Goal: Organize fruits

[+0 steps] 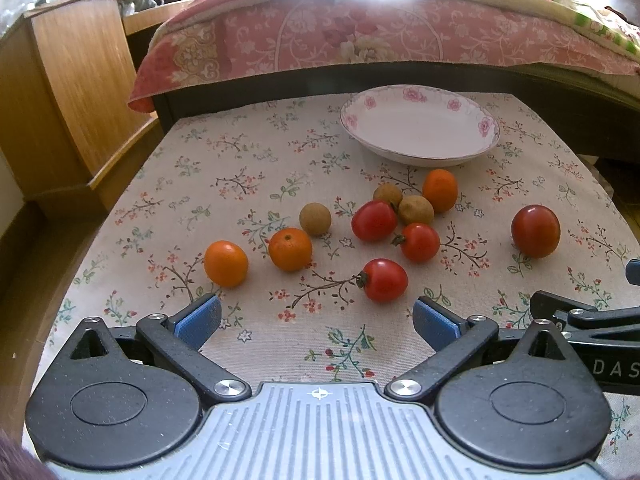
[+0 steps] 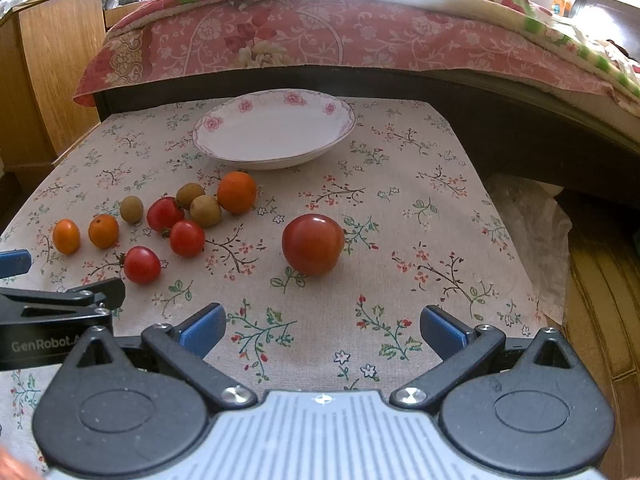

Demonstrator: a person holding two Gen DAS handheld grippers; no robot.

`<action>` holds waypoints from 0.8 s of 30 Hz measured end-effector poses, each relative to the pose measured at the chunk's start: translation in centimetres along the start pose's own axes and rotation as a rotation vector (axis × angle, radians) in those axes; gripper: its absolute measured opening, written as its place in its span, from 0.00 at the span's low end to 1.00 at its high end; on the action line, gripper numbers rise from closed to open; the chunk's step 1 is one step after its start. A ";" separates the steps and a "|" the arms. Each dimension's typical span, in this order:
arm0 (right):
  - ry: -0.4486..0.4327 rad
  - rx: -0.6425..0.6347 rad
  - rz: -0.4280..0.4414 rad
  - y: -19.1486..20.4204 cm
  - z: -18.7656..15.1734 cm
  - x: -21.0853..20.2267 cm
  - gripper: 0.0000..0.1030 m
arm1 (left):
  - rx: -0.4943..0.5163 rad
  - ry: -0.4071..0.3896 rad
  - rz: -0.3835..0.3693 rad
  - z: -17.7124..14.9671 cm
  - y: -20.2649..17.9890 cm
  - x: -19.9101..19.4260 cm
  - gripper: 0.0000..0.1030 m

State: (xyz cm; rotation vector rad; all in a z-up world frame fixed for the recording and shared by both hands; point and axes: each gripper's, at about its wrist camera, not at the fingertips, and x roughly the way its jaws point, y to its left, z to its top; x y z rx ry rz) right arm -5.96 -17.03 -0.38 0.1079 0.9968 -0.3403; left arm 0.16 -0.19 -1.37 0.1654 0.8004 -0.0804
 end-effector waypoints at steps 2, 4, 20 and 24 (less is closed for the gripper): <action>0.001 0.001 0.001 0.0 -0.1 0.1 1.00 | -0.001 0.002 0.000 0.0 0.0 0.0 1.00; 0.003 -0.001 0.000 0.0 0.0 0.0 1.00 | 0.000 0.002 -0.001 0.1 0.0 0.0 1.00; 0.006 -0.002 0.000 0.0 0.0 0.2 1.00 | -0.003 0.011 -0.003 0.2 0.1 0.2 0.99; 0.006 -0.001 0.000 0.1 0.0 0.2 1.00 | -0.003 0.012 -0.003 0.1 0.1 0.3 0.99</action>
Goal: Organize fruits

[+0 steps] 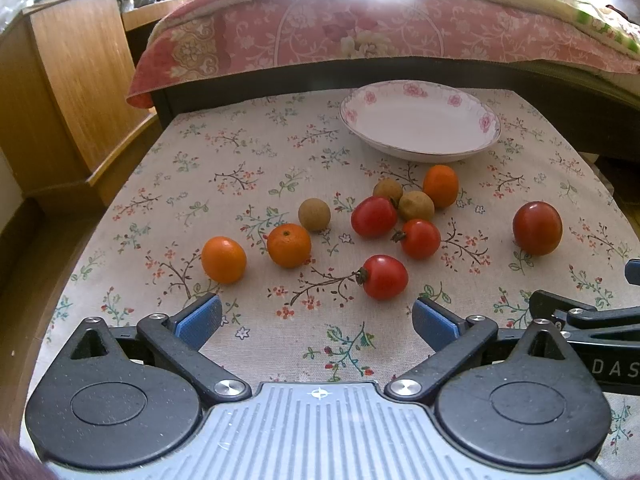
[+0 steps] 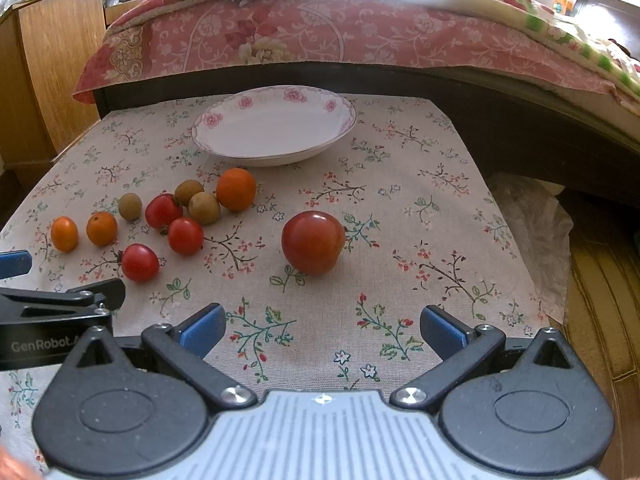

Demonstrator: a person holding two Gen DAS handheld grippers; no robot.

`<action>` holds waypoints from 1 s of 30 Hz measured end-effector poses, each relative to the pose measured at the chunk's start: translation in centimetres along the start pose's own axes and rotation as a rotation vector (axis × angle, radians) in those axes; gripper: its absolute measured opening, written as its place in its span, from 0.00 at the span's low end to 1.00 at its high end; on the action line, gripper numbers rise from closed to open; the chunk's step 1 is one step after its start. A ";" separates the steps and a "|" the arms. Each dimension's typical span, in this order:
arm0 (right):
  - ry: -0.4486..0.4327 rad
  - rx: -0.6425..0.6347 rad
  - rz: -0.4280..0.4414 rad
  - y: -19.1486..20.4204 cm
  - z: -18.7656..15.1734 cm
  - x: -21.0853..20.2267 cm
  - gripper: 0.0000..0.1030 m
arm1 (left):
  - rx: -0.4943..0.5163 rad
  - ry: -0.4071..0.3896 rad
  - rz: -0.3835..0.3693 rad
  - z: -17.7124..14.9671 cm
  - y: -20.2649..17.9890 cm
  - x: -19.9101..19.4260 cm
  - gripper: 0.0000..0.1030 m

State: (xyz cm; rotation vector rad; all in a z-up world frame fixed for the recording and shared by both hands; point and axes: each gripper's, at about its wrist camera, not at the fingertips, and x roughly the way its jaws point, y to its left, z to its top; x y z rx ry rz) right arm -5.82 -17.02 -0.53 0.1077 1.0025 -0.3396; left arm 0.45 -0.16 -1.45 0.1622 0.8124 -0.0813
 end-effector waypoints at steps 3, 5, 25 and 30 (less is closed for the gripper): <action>0.001 0.001 0.000 0.0 0.0 0.0 1.00 | 0.001 0.000 0.000 0.0 0.0 0.0 0.99; 0.002 0.002 0.001 0.0 -0.1 0.1 1.00 | 0.001 0.000 0.000 0.0 0.0 0.0 0.99; 0.021 -0.020 0.022 -0.1 0.4 0.7 1.00 | 0.021 -0.024 -0.018 0.1 -0.2 0.3 0.99; 0.022 -0.041 0.050 -0.4 0.8 0.9 1.00 | 0.025 -0.051 -0.036 0.3 -0.3 0.5 0.99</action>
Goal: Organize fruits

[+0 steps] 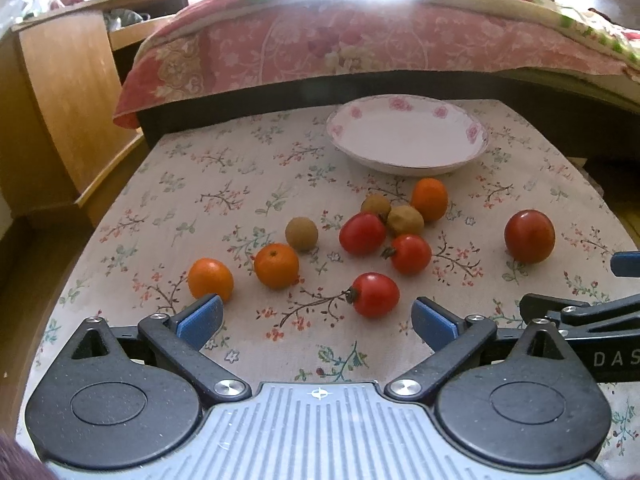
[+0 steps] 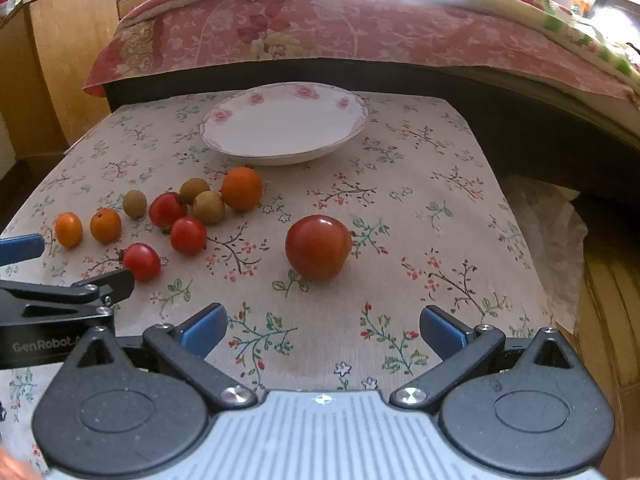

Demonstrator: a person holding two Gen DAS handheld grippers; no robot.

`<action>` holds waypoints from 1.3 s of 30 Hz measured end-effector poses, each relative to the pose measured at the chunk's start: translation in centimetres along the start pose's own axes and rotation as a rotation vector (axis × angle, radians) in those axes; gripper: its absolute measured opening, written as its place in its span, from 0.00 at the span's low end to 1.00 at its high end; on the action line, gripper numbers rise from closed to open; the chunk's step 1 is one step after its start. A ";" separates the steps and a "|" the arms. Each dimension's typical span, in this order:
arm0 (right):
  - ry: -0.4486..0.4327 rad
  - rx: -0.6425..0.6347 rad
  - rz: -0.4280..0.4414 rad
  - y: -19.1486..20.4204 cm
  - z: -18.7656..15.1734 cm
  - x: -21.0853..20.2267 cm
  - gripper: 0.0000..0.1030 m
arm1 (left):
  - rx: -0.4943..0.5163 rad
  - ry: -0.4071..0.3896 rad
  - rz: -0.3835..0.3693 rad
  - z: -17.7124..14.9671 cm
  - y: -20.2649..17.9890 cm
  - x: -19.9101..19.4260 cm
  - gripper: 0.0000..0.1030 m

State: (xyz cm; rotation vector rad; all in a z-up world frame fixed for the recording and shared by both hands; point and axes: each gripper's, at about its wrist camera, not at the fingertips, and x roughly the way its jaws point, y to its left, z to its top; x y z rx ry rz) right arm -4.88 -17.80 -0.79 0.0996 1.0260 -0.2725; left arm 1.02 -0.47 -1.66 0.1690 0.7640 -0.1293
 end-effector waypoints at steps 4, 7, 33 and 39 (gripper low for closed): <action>0.004 -0.026 0.023 -0.1 0.5 0.3 0.96 | -0.006 0.001 -0.029 0.3 0.2 0.6 0.99; 0.007 -0.062 0.035 -0.1 1.0 0.6 0.93 | 0.002 -0.004 -0.034 0.4 0.1 1.0 0.99; 0.043 -0.175 0.158 -1.1 4.2 5.2 0.57 | 0.135 0.009 -0.119 0.7 -2.7 3.4 0.78; 0.045 -0.184 0.157 -1.0 4.1 5.1 0.57 | 0.142 0.012 -0.120 0.7 -3.0 3.2 0.72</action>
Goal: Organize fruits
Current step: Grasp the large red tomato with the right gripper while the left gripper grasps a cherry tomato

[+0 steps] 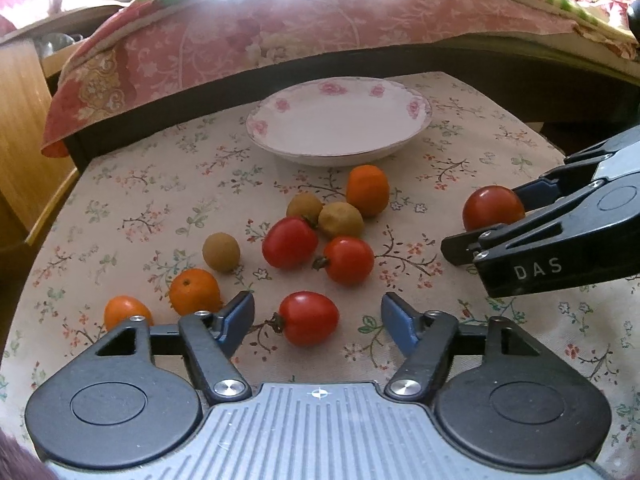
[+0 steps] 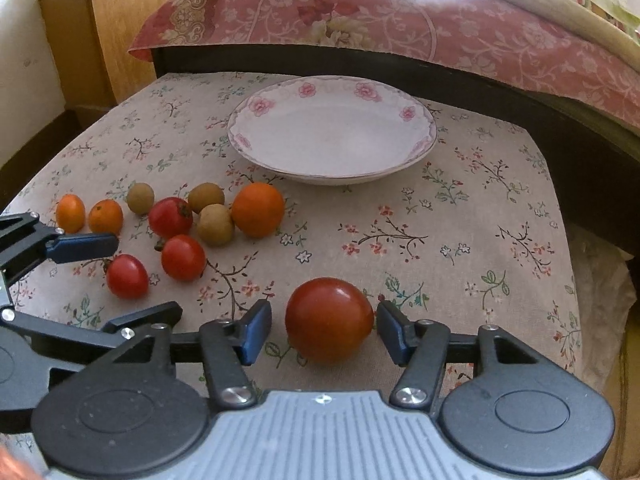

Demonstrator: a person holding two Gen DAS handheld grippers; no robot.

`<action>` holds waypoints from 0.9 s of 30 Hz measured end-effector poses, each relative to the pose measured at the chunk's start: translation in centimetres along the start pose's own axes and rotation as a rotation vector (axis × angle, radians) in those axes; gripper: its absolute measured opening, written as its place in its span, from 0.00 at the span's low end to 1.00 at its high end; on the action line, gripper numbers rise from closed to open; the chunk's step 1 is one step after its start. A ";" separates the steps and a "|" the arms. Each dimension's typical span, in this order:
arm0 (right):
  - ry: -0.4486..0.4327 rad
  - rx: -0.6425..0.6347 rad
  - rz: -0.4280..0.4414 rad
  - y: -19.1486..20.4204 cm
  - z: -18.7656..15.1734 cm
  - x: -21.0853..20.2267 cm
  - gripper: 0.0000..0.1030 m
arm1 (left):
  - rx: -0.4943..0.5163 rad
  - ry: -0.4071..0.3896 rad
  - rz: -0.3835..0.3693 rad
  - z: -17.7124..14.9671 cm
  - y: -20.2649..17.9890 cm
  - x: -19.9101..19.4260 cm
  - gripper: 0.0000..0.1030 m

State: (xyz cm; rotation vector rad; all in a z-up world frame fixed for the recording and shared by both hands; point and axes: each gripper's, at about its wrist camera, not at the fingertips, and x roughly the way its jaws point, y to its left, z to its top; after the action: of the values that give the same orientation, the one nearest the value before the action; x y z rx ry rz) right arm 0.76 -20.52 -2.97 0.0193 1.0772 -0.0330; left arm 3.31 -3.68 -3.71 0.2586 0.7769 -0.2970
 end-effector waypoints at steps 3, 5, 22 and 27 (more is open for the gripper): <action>0.007 -0.012 0.002 0.0 0.0 0.0 0.57 | 0.002 0.001 -0.007 -0.1 -0.1 -0.1 0.68; 0.008 -0.012 0.002 0.0 0.1 0.0 0.57 | 0.003 0.002 -0.010 -0.1 -0.3 -0.3 0.66; 0.013 -0.006 0.000 -0.2 0.1 -0.1 0.42 | 0.019 0.073 -0.081 0.4 -0.2 -0.5 0.70; 0.019 0.007 0.006 -0.3 0.1 -0.1 0.42 | 0.000 0.098 -0.083 0.6 0.3 0.1 0.81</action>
State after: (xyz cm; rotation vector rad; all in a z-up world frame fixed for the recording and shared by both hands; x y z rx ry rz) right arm 0.82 -20.85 -2.80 0.0292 1.0957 -0.0318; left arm 3.88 -3.59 -3.37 0.2432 0.8857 -0.3645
